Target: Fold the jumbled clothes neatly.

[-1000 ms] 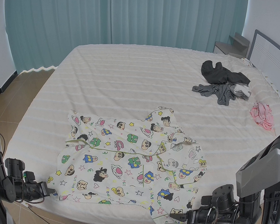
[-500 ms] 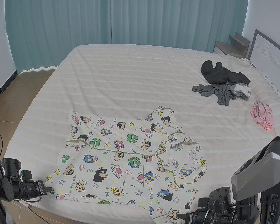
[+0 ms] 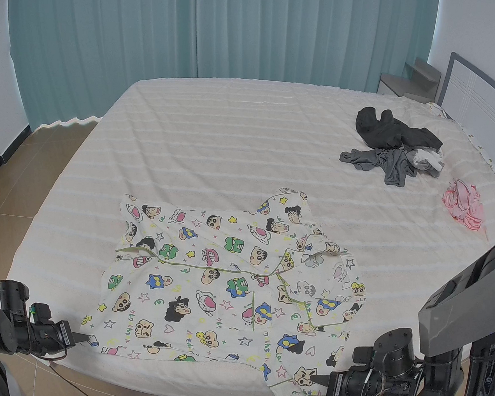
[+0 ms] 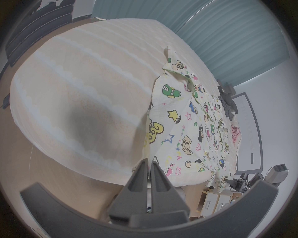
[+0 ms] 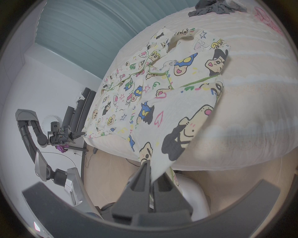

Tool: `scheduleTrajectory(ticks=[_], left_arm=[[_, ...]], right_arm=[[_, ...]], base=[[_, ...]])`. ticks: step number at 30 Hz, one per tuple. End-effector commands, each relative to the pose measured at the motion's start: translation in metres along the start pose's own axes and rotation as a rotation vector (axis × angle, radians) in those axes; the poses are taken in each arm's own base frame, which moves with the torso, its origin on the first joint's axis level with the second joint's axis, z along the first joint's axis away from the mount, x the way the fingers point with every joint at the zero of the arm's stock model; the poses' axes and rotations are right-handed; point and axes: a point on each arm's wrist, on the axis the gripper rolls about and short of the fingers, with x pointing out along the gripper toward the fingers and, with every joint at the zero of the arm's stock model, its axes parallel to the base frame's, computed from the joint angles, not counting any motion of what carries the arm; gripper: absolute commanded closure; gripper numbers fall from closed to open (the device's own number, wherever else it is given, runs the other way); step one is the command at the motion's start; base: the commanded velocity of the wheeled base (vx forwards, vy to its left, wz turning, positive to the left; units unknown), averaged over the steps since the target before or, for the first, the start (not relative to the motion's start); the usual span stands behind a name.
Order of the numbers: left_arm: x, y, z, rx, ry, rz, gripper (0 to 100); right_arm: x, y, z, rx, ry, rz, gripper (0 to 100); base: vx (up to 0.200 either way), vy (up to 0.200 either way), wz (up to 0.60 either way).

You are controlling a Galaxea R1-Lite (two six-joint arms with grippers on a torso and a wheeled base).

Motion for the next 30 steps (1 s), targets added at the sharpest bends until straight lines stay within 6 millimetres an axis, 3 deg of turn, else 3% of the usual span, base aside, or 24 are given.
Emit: scheduleTrajectory(ticks=[1,16,25,26,30], left_arm=[[-0.007,-0.005,0.002,0.02,-0.034,-0.01,100],[0.002,0.001,0.001,0.021,-0.017,-0.001,100],[0.014,0.009,0.0,0.031,-0.016,0.028,100],[0.015,0.011,-0.001,0.027,-0.012,0.03,0],[0.015,0.011,-0.002,0.008,-0.005,0.031,0]], right_arm=[[-0.009,0.006,0.001,0.008,-0.01,0.021,100],[-0.029,0.023,0.013,0.016,-0.08,0.094,100],[-0.029,0.023,0.013,0.026,-0.078,0.092,100],[-0.029,0.023,0.012,0.026,-0.076,0.091,100],[-0.029,0.023,0.013,0.027,-0.081,0.09,100]], base=[[0.0,0.0,0.0],[0.0,0.0,0.0],[0.0,0.0,0.0],[0.0,0.0,0.0],[0.0,0.0,0.0]])
